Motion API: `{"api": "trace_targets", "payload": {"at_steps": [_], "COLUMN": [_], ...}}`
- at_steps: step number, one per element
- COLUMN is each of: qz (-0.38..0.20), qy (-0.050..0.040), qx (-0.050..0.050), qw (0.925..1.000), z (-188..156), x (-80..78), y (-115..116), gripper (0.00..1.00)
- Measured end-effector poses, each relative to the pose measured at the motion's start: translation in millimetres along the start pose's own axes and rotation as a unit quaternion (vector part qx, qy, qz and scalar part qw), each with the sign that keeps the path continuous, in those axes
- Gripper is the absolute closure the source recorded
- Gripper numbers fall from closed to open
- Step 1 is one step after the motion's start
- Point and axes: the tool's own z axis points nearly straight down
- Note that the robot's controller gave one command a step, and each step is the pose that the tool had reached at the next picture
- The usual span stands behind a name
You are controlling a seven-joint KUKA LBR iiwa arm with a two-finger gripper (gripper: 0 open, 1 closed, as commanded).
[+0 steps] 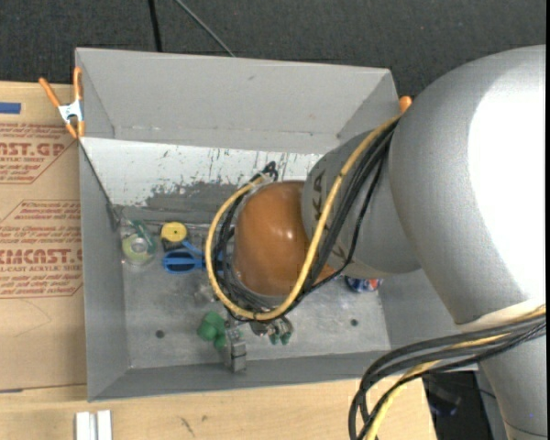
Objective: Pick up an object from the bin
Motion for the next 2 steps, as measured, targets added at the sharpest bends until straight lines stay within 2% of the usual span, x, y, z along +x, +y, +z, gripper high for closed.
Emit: {"api": "trace_targets", "payload": {"at_steps": [1, 2], "qz": [-0.001, -0.003], "qy": [0.0064, 0.0018], "qx": [0.000, 0.001], "qw": [1.0000, 1.0000], "z": [0.3, -133.0], "x": [3.6, -14.4], "y": [0.4, -17.1], "gripper": [1.00, 1.00]}}
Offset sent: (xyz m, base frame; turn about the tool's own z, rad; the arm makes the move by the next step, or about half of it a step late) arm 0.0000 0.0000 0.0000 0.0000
